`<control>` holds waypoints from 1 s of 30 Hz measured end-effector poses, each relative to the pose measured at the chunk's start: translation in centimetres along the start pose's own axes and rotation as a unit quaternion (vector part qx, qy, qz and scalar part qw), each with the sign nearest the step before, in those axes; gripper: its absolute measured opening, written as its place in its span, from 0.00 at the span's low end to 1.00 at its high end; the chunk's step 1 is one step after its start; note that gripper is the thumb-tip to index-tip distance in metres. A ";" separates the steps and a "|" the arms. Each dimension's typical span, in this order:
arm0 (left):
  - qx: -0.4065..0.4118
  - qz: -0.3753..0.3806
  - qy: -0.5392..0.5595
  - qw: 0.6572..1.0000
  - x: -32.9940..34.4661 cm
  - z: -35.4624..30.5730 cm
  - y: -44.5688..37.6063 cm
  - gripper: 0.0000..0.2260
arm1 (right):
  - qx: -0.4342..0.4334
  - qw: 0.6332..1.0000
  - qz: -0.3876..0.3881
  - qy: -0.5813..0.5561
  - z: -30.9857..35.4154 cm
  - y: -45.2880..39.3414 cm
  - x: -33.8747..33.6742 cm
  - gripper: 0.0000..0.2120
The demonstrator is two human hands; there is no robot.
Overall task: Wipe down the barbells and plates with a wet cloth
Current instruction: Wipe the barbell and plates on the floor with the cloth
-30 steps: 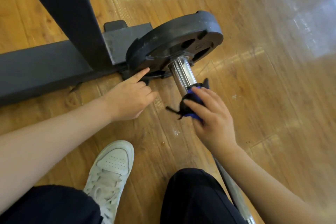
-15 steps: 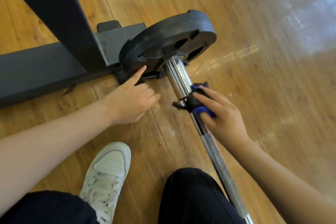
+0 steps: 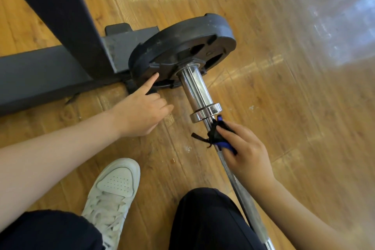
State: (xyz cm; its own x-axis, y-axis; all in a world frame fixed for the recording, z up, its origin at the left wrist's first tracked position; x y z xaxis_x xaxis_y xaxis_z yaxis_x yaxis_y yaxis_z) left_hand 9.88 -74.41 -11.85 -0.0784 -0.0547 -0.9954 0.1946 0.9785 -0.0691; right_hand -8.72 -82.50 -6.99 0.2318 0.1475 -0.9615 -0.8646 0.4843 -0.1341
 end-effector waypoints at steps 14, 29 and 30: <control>-0.153 -0.259 0.078 0.951 -8.8 1.4 -3.3 0.28 | 0.082 0.971 -0.196 -0.106 -2.6 -10.1 -6.9 0.19; -0.296 -0.199 0.309 0.882 -7.6 9.2 -4.3 0.28 | -0.306 0.946 -0.011 -0.110 -1.4 -20.9 -5.9 0.19; -0.325 -0.205 0.333 0.861 -7.4 10.1 -4.5 0.27 | -0.331 0.939 0.013 -0.094 -2.1 -21.4 -5.8 0.19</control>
State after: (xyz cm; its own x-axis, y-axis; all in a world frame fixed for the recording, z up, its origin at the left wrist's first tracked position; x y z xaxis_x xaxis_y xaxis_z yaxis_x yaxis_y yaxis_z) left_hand 19.45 -80.37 -4.84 -0.5951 -0.5079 -0.6229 -0.5546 0.8204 -0.1391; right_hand 7.54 -95.57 0.94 0.2276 0.3324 -0.9153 -0.9442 -0.1543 -0.2909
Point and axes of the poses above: each hand's wrist, its own y-axis away from the middle knuckle, its own x-axis out of the palm, z = x × y, the point moved 6 cm from there along -y, towards the middle knuckle, and after that the axes turned 6 degrees about y, right-handed, at the moved point
